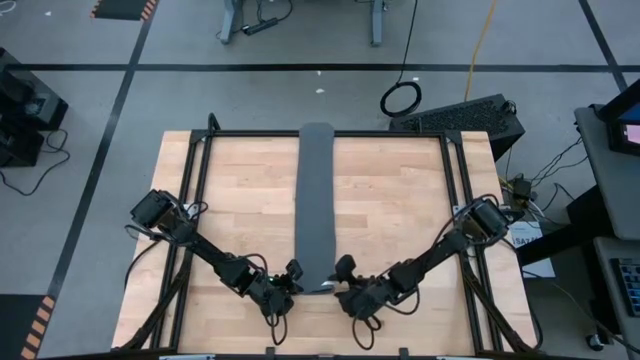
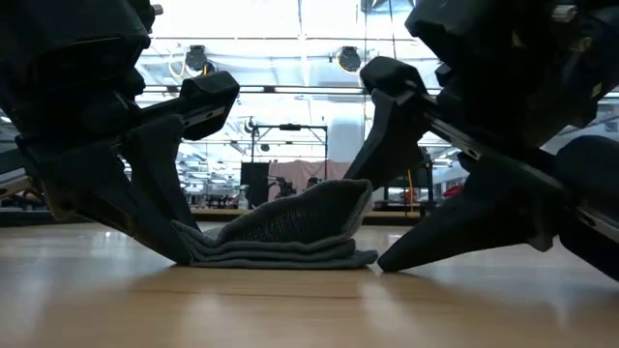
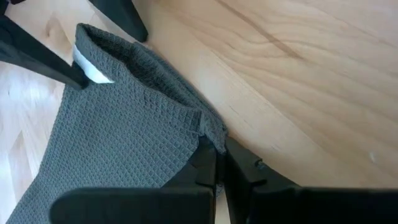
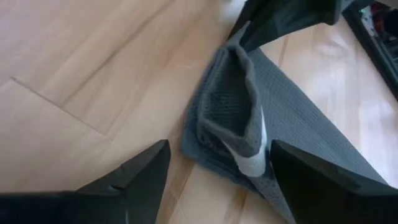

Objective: Roll towel into tight, uniform cylinder
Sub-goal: Roll the towel

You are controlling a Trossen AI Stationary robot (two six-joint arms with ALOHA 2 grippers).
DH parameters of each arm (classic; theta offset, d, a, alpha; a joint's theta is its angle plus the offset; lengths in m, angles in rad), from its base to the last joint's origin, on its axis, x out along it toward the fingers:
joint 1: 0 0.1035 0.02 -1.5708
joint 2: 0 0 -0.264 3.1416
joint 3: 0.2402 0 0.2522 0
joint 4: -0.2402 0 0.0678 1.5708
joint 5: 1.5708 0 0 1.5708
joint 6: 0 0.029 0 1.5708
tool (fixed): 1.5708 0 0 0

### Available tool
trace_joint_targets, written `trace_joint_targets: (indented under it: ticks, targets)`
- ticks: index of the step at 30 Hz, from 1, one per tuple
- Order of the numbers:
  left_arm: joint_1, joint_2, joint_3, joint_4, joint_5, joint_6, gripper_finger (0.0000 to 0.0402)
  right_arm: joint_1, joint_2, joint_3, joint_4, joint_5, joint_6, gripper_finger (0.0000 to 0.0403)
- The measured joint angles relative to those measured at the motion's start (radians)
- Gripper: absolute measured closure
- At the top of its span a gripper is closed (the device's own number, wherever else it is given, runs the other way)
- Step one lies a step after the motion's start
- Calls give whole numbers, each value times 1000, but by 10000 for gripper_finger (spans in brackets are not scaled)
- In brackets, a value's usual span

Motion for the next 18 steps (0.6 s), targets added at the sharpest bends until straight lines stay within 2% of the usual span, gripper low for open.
trace_joint_targets:
  ticks: [11, 18]
  targets:
    - [0, 0, 0, 1, 0, -1, 390, -49, -1, -1, 15, -162, -35, 232]
    - [3, 0, 0, 3, 1, -42, 390, -70, 42, -1, 99, -198, -57, 278]
